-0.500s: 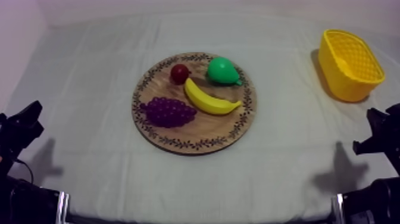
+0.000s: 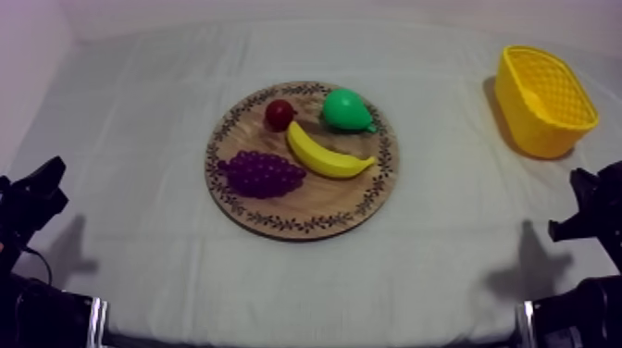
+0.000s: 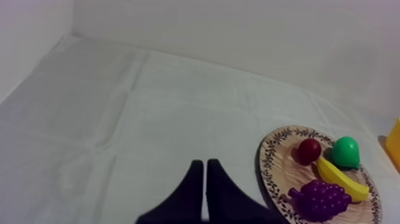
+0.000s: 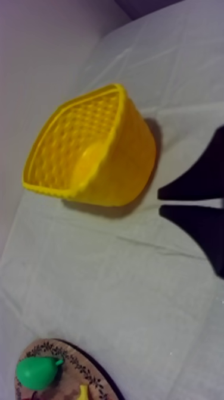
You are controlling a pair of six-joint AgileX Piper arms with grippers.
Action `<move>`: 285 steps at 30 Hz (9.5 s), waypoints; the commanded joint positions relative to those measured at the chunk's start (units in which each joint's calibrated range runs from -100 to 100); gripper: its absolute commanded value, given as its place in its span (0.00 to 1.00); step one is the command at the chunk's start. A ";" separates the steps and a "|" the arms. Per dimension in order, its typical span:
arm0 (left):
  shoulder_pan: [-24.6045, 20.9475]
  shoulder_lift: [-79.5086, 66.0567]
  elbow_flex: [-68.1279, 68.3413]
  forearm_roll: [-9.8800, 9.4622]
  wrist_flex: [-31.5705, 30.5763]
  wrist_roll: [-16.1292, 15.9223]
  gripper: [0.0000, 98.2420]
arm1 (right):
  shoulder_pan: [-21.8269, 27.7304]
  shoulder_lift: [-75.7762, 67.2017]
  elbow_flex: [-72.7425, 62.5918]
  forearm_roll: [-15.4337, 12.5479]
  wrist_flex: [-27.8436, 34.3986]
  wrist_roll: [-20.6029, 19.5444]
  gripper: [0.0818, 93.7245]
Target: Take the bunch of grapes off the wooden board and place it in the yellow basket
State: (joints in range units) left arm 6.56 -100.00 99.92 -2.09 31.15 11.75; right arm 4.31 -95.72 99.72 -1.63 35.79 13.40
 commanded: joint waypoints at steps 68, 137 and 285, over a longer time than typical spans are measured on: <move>-0.01 0.00 -0.04 0.01 -0.03 0.00 0.00 | -35.46 76.97 -81.76 1.97 18.47 5.36 0.01; -0.01 0.00 -0.04 0.01 -0.03 0.00 0.00 | -38.60 111.48 -101.98 -13.01 40.74 9.97 0.77; -0.01 0.00 -0.04 0.01 -0.03 0.00 0.00 | 7.90 110.76 -86.48 -4.96 13.75 -0.95 0.66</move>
State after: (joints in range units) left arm 6.56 -100.00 99.92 -2.09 31.15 11.75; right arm 12.00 16.25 12.93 -6.85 50.11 12.44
